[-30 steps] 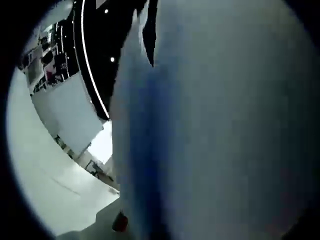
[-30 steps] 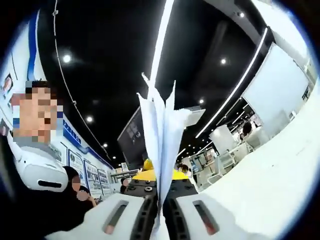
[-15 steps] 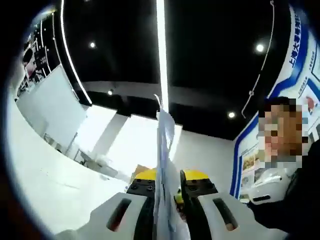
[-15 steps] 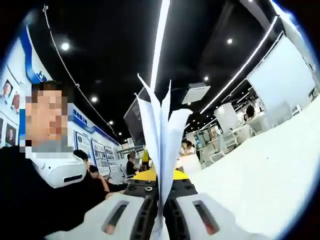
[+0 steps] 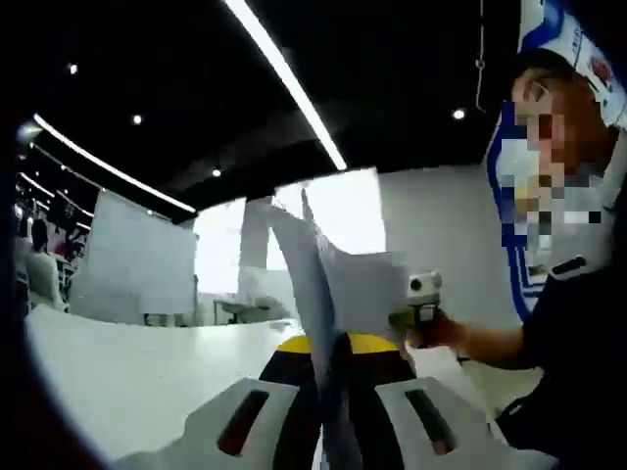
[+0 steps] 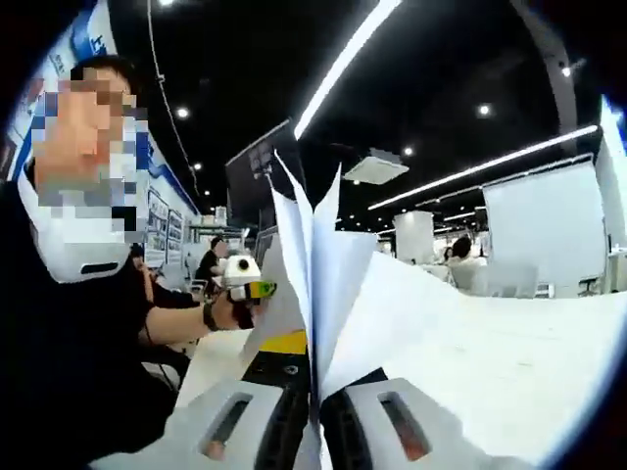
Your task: Organize the stack of printing papers by aligning and flattening the scattered papers on the table
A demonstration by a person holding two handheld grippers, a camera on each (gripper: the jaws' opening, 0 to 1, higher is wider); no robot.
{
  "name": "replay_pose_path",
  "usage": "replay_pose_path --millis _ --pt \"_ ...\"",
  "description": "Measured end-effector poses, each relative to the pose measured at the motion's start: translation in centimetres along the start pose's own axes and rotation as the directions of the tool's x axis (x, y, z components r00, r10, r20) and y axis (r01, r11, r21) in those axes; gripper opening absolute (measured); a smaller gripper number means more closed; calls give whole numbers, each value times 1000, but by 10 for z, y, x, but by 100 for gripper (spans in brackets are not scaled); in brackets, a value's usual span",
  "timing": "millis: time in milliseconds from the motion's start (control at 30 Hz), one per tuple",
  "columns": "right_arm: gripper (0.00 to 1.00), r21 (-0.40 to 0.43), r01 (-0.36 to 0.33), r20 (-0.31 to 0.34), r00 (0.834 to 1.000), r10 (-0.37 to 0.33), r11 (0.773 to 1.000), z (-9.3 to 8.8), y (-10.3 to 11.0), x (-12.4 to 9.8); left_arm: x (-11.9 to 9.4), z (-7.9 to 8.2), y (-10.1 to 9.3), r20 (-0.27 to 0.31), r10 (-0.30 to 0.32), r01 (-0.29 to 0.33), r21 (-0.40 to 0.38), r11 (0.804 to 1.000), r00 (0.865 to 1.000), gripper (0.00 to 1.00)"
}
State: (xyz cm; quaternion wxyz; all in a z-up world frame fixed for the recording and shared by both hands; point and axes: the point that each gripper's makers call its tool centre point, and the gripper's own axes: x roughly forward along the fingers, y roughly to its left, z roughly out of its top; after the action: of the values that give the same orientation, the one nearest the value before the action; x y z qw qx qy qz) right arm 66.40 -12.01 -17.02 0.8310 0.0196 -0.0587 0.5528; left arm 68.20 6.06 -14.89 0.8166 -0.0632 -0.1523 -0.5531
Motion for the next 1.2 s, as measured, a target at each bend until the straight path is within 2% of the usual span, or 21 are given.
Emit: replay_pose_path --millis 133,267,333,400,567,633,867,1067,1200 --pt "0 -32 -31 24 999 32 999 1 5 0 -4 3 3 14 -24 24 -6 1000 1000 13" --pt "0 -55 -77 37 996 79 996 -4 10 -3 -9 -2 7 0 -44 44 -35 998 999 22" --pt "1 15 -121 28 992 121 993 -13 16 -5 -12 -12 6 -34 -61 59 -58 997 998 27" --pt "8 33 -100 24 995 100 994 -20 9 -7 -13 -23 2 -61 -81 76 -71 995 995 27" --pt "12 42 -81 -27 996 83 996 -39 6 -12 -12 -47 -5 -134 -101 91 -80 993 986 27" --pt "20 54 -75 -45 996 77 996 -43 6 -14 -11 -51 -7 -149 -100 90 -75 993 984 27" --pt "24 70 -40 -59 997 44 997 -45 0 -30 -5 -44 -10 -119 -102 93 -80 992 988 27" --pt "25 98 11 -12 1000 -10 995 -38 -6 -45 -4 -44 -10 -121 -97 87 -87 992 988 28" --pt "26 94 88 4 996 -89 992 -37 -10 -47 1 -46 -19 -122 -109 98 -93 991 986 28"
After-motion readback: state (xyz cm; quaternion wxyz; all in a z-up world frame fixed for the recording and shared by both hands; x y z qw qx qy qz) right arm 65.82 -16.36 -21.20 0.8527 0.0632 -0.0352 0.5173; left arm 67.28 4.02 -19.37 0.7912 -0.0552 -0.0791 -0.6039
